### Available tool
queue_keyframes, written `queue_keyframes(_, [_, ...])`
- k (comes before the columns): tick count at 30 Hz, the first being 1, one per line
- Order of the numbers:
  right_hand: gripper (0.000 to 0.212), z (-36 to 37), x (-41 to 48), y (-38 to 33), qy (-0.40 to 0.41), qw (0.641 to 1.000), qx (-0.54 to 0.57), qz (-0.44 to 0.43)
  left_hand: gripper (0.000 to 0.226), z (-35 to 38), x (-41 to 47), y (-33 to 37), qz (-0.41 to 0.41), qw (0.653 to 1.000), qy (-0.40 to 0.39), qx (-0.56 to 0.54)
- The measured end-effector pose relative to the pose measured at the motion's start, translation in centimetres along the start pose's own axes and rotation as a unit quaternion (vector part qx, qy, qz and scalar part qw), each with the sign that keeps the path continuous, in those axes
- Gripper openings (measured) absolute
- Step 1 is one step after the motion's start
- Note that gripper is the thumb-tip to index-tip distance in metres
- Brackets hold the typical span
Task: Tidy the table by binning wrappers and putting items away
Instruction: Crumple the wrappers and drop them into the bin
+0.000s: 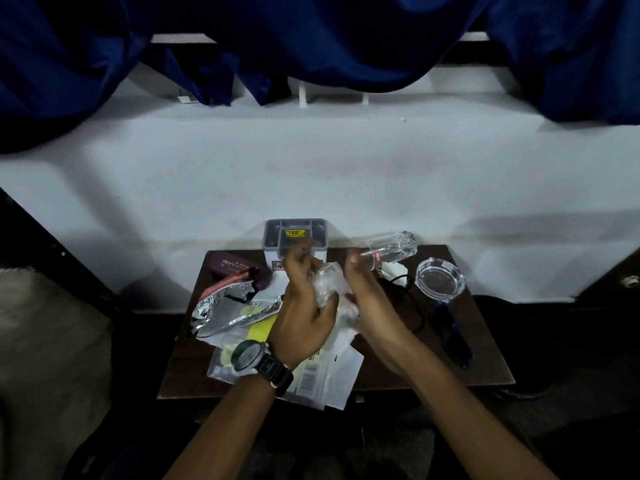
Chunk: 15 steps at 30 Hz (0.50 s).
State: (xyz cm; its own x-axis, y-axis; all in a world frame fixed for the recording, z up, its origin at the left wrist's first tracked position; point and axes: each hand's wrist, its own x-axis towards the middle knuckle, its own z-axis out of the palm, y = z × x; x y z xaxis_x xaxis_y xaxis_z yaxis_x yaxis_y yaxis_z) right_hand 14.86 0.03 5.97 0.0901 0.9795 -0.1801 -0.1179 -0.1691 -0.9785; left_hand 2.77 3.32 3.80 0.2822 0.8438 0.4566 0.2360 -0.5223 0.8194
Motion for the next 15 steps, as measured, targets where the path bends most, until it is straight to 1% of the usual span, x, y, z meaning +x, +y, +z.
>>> queue_keyframes(2, [0.049, 0.5, -0.2, 0.7, -0.013, 0.994, 0.064, 0.086, 0.073, 0.4, -0.4, 0.1, 0.018, 1.000, 0.019, -0.002])
queue_keyframes(3, [0.041, 0.8, -0.2, 0.9, -0.011, 0.989, 0.106, 0.102, 0.075, 0.5, -0.7, 0.2, 0.020, 0.999, 0.022, -0.012])
queue_keyframes(5, [0.028, 1.1, -0.4, 1.2, 0.002, 0.985, 0.147, 0.086, 0.083, 0.1, -1.4, 0.4, 0.025, 0.999, -0.003, -0.024])
queue_keyframes(6, [0.024, 1.1, -0.4, 1.4, 0.005, 0.984, 0.161, 0.073, 0.090, -0.2, -1.8, 0.5, 0.027, 0.999, -0.022, -0.016])
queue_keyframes(7, [0.026, 1.2, -0.4, 1.6, -0.007, 0.981, 0.182, 0.067, 0.098, -0.6, -2.2, 0.8, 0.024, 0.999, -0.035, -0.007])
queue_keyframes(8, [0.035, 1.4, -0.3, 1.6, -0.022, 0.977, 0.200, 0.071, 0.102, -1.1, -2.4, 1.0, 0.019, 0.999, -0.038, -0.002])
queue_keyframes(9, [0.043, 1.8, -0.3, 1.6, -0.034, 0.975, 0.207, 0.079, 0.100, -1.4, -2.5, 1.2, 0.018, 0.999, -0.028, 0.002])
queue_keyframes(10, [0.044, 2.3, -0.3, 1.6, -0.044, 0.974, 0.206, 0.086, 0.096, -1.7, -2.5, 1.1, 0.022, 1.000, -0.006, 0.012])
queue_keyframes(12, [0.034, 3.5, -0.1, 1.5, -0.066, 0.975, 0.184, 0.110, 0.089, -2.3, -2.1, 0.6, 0.010, 0.998, 0.043, 0.045])
queue_keyframes(15, [0.040, 4.3, 0.4, 1.5, -0.084, 0.958, 0.207, 0.181, 0.083, -3.8, -1.4, -0.5, -0.039, 0.994, 0.059, 0.079])
